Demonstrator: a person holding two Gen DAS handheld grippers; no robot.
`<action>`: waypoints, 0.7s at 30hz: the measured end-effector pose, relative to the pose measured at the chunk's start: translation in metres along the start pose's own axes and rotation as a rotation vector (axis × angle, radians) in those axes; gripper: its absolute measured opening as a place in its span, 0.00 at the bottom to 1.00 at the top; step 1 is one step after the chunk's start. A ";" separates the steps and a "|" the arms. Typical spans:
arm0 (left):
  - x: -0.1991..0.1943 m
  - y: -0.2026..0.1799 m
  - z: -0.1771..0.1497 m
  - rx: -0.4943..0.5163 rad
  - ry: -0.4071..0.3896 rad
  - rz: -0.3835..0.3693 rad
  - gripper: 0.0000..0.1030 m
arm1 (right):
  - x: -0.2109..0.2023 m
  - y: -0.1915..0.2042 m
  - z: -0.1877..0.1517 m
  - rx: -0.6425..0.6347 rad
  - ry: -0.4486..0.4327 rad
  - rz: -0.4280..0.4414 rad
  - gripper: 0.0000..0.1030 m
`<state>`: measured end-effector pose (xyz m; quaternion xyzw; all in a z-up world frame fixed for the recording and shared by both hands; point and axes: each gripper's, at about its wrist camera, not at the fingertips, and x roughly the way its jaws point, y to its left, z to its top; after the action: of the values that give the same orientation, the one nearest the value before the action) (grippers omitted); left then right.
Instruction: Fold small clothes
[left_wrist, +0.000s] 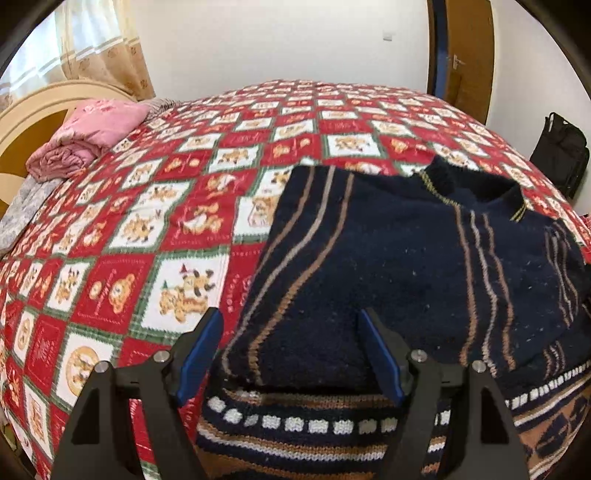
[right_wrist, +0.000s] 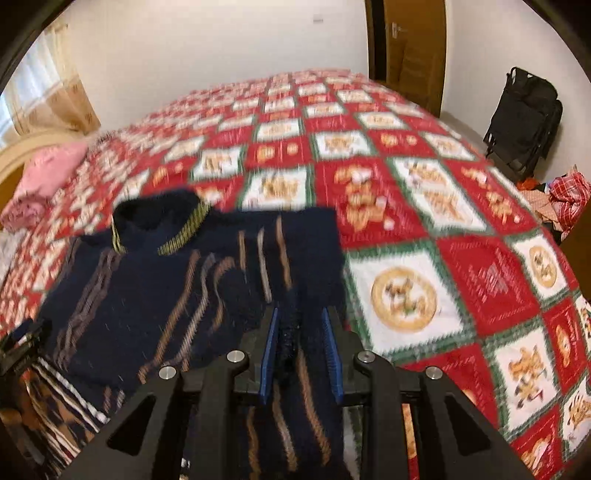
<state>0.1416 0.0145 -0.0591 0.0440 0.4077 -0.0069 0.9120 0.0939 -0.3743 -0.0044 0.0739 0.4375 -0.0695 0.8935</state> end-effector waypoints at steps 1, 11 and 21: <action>-0.001 -0.002 -0.002 0.009 -0.007 0.006 0.75 | 0.002 0.001 -0.003 -0.003 0.004 0.008 0.25; 0.001 -0.003 -0.003 0.019 -0.003 0.010 0.76 | -0.001 0.010 -0.003 0.009 -0.001 0.081 0.25; 0.003 -0.003 -0.004 0.018 -0.006 0.016 0.79 | 0.015 0.002 -0.002 0.067 0.020 0.082 0.28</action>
<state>0.1408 0.0115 -0.0643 0.0553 0.4046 -0.0032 0.9128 0.1015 -0.3729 -0.0171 0.1223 0.4404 -0.0467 0.8882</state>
